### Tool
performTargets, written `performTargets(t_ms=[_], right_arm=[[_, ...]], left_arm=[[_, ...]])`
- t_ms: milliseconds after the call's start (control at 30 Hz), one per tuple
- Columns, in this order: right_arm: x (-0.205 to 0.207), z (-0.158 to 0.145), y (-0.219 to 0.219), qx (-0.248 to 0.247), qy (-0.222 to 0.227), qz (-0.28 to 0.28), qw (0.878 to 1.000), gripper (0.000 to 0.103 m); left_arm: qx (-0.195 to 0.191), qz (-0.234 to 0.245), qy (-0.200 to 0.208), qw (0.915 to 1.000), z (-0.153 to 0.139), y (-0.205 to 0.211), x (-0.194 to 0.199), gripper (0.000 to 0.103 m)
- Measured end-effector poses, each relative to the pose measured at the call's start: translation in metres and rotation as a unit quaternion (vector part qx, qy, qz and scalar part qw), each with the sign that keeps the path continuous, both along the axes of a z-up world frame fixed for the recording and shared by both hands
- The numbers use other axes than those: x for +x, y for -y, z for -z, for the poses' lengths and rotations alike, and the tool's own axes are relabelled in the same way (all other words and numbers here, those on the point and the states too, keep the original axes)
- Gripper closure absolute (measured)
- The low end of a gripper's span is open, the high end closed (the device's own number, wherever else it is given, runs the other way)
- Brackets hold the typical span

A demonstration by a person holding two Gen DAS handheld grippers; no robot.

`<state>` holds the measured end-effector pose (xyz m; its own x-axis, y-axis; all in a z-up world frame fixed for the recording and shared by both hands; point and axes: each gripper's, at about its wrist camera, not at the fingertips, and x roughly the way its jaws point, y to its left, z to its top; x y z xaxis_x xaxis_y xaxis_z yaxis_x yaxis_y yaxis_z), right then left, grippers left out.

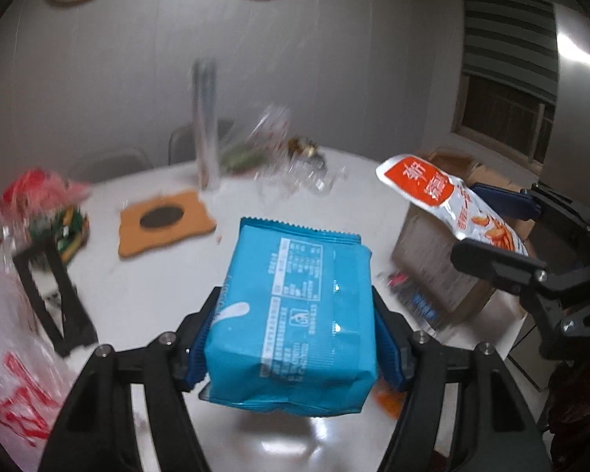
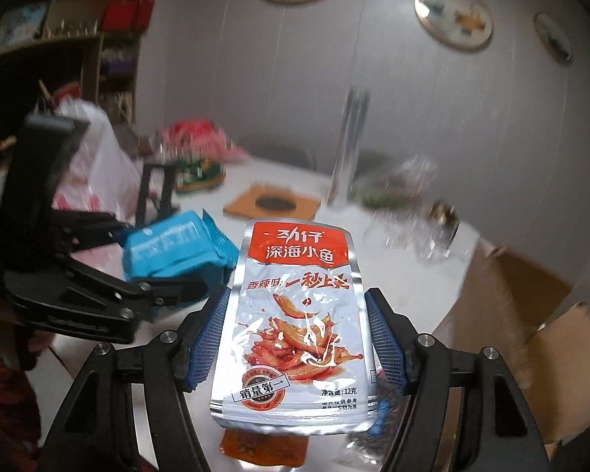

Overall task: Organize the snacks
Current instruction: 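Carry the blue pack to the box with the left tool while the right tool carries the fish bag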

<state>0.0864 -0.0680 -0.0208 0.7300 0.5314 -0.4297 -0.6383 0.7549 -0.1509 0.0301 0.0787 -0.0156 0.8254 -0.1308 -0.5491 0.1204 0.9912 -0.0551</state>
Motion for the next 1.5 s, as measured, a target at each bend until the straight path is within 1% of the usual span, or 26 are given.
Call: performTargets(t_ms=[100,233,400,533,600,700,800,833,933,1000,1133,1267,1300,1367,1500], right_arm=[[-0.011,-0.027,0.023,0.02,0.031,0.009,0.999,0.038],[-0.016,-0.051,0.058,0.039,0.049,0.025,0.998,0.038],[-0.006,-0.069,0.107,0.058,0.044,0.057,0.996,0.038],[0.006,-0.078,0.148,0.069,0.035,0.083,0.994,0.038],[0.013,-0.08,0.165,0.072,0.03,0.09,0.993,0.038],[0.027,-0.082,0.188,0.074,0.013,0.092,0.993,0.038],[0.043,-0.083,0.204,0.08,-0.01,0.085,0.993,0.038],[0.048,-0.084,0.208,0.081,-0.017,0.081,0.993,0.038],[0.066,-0.085,0.215,0.078,-0.039,0.07,0.994,0.038],[0.078,-0.084,0.214,0.071,-0.054,0.064,0.994,0.038],[0.103,-0.072,0.216,0.057,-0.097,0.047,0.993,0.038],[0.123,-0.057,0.217,0.053,-0.14,0.026,0.988,0.038],[0.126,-0.052,0.216,0.052,-0.153,0.02,0.987,0.038],[0.129,-0.046,0.214,0.048,-0.164,0.016,0.985,0.038],[0.139,-0.033,0.206,0.036,-0.185,0.016,0.982,0.038]], left_arm=[[0.012,0.019,0.024,0.9995,-0.027,0.025,0.003,0.038],[0.015,0.057,0.036,0.9976,-0.05,0.064,0.016,0.038],[0.029,0.11,0.034,0.9929,-0.066,0.119,0.041,0.038],[0.043,0.148,0.02,0.9878,-0.071,0.164,0.066,0.038],[0.05,0.161,0.015,0.9856,-0.071,0.179,0.077,0.038],[0.058,0.185,-0.002,0.9809,-0.073,0.205,0.092,0.038],[0.075,0.196,-0.017,0.9776,-0.07,0.221,0.106,0.038],[0.079,0.204,-0.029,0.9753,-0.069,0.228,0.115,0.038],[0.071,0.222,-0.063,0.9704,-0.065,0.242,0.132,0.038],[0.074,0.228,-0.079,0.9676,-0.061,0.247,0.14,0.038],[0.096,0.239,-0.106,0.9605,-0.047,0.26,0.154,0.038],[0.107,0.252,-0.126,0.9535,-0.037,0.267,0.162,0.038],[0.113,0.255,-0.13,0.9514,-0.033,0.27,0.163,0.038],[0.124,0.255,-0.13,0.9502,-0.03,0.272,0.163,0.038],[0.118,0.256,-0.117,0.9524,-0.035,0.265,0.161,0.037]])
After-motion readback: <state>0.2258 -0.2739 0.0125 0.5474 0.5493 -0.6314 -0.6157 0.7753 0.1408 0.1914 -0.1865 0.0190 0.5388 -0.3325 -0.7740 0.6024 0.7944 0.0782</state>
